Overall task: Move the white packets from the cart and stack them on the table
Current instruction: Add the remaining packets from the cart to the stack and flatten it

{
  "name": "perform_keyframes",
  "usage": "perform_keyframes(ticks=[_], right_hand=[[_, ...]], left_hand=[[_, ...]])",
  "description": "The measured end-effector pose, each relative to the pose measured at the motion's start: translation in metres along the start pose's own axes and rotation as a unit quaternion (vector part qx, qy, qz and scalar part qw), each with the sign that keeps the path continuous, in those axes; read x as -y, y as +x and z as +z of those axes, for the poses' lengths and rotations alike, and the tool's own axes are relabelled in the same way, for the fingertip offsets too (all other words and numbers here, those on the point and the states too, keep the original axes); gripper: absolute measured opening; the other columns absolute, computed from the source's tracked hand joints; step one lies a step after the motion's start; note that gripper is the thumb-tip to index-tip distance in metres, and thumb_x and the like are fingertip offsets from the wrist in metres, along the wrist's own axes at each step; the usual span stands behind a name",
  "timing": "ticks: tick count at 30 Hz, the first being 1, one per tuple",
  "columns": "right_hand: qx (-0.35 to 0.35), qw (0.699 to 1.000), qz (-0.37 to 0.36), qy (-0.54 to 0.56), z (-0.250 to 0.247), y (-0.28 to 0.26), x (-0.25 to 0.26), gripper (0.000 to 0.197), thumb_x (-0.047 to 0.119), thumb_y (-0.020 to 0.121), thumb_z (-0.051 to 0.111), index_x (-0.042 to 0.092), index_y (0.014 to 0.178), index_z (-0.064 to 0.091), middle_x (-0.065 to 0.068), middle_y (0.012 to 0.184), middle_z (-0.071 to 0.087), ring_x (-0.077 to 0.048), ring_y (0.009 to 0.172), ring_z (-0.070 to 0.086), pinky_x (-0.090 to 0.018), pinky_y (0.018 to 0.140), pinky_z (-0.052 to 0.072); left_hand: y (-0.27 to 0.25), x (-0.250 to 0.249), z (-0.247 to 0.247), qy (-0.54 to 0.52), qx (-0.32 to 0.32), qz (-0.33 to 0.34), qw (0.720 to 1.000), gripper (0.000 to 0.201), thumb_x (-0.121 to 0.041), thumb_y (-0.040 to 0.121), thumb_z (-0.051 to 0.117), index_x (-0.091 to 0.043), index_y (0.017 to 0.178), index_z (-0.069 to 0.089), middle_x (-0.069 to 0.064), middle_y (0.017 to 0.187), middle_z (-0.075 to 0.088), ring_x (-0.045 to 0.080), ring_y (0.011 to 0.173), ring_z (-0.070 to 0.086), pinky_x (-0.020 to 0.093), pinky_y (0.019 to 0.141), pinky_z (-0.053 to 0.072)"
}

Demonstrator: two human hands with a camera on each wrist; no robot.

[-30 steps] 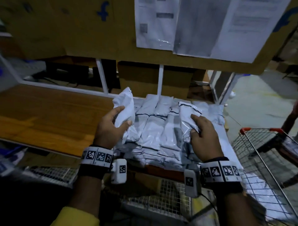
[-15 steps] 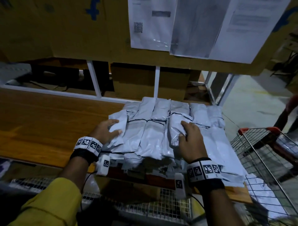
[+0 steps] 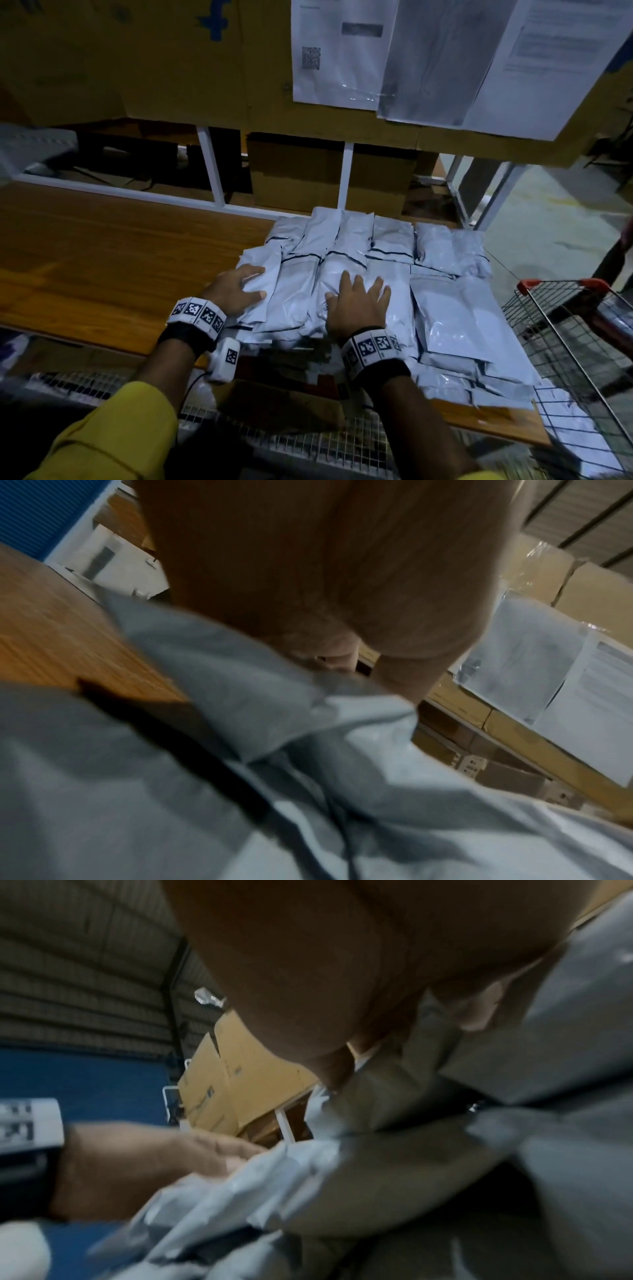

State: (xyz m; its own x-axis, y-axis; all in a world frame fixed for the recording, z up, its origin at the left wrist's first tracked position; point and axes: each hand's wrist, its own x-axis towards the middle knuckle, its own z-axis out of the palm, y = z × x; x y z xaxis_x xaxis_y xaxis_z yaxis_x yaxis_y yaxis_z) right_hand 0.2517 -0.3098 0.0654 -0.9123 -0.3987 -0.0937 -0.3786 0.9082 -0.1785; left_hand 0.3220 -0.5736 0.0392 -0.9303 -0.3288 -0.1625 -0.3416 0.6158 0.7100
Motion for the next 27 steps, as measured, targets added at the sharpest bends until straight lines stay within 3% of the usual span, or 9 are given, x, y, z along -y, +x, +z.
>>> perform_keyframes(ticks=[3, 7, 11, 15, 18, 27], right_hand=[[-0.001, 1.0, -0.009, 0.004, 0.004, -0.003, -0.002, 0.069, 0.054, 0.103, 0.021, 0.017, 0.16, 0.011, -0.013, 0.165, 0.015, -0.046, 0.15, -0.003, -0.059, 0.12, -0.004], [-0.05, 0.996, -0.011, 0.069, -0.006, -0.012, -0.009, 0.072, 0.057, 0.102, 0.023, 0.016, 0.16, 0.011, -0.014, 0.165, 0.013, -0.042, 0.151, 0.0, -0.056, 0.122, 0.001], [-0.122, 0.982, 0.008, 0.145, -0.023, -0.024, -0.031, 0.071, 0.057, 0.099, 0.03, 0.016, 0.157, 0.023, -0.01, 0.159, 0.031, -0.037, 0.15, 0.013, -0.053, 0.12, 0.014], [-0.187, 0.961, 0.032, 0.204, -0.031, -0.039, -0.067, 0.068, 0.054, 0.096, 0.034, 0.015, 0.15, 0.04, -0.008, 0.148, 0.048, -0.036, 0.143, 0.03, -0.052, 0.115, 0.025], [-0.227, 0.943, 0.047, 0.24, -0.032, -0.048, -0.095, 0.057, 0.046, 0.1, 0.044, 0.012, 0.146, 0.047, -0.01, 0.143, 0.053, -0.036, 0.139, 0.037, -0.054, 0.113, 0.03], [-0.298, 0.914, 0.087, 0.26, -0.043, -0.093, -0.216, 0.057, 0.049, 0.097, 0.037, 0.015, 0.141, 0.052, -0.01, 0.134, 0.057, -0.036, 0.131, 0.045, -0.054, 0.106, 0.037]], left_hand=[[-0.012, -0.01, -0.006, 0.026, -0.084, 0.008, 0.996, 0.054, -0.043, 0.085, 0.076, -0.037, 0.135, 0.057, 0.0, 0.149, 0.05, 0.025, 0.132, 0.052, 0.047, 0.104, 0.047], [-0.027, -0.039, -0.015, 0.109, -0.16, 0.044, 0.98, 0.048, -0.055, 0.088, 0.064, -0.043, 0.133, 0.055, -0.005, 0.153, 0.046, 0.029, 0.141, 0.039, 0.062, 0.113, 0.029], [-0.044, -0.089, -0.005, 0.043, -0.198, 0.144, 0.969, 0.049, -0.061, 0.086, 0.054, -0.038, 0.129, 0.06, -0.01, 0.14, 0.057, 0.022, 0.134, 0.046, 0.058, 0.108, 0.038], [-0.062, -0.146, 0.032, 0.009, -0.183, 0.197, 0.963, 0.039, -0.043, 0.091, 0.062, -0.035, 0.129, 0.062, -0.012, 0.137, 0.057, 0.017, 0.133, 0.044, 0.05, 0.111, 0.037], [-0.066, -0.178, 0.062, 0.029, -0.148, 0.23, 0.961, 0.041, -0.047, 0.09, 0.059, -0.036, 0.129, 0.062, -0.014, 0.139, 0.057, 0.012, 0.133, 0.044, 0.045, 0.112, 0.037], [-0.062, -0.266, 0.157, 0.036, -0.084, 0.289, 0.953, 0.038, -0.041, 0.091, 0.062, -0.032, 0.128, 0.064, -0.013, 0.134, 0.061, 0.011, 0.129, 0.05, 0.044, 0.109, 0.04]])
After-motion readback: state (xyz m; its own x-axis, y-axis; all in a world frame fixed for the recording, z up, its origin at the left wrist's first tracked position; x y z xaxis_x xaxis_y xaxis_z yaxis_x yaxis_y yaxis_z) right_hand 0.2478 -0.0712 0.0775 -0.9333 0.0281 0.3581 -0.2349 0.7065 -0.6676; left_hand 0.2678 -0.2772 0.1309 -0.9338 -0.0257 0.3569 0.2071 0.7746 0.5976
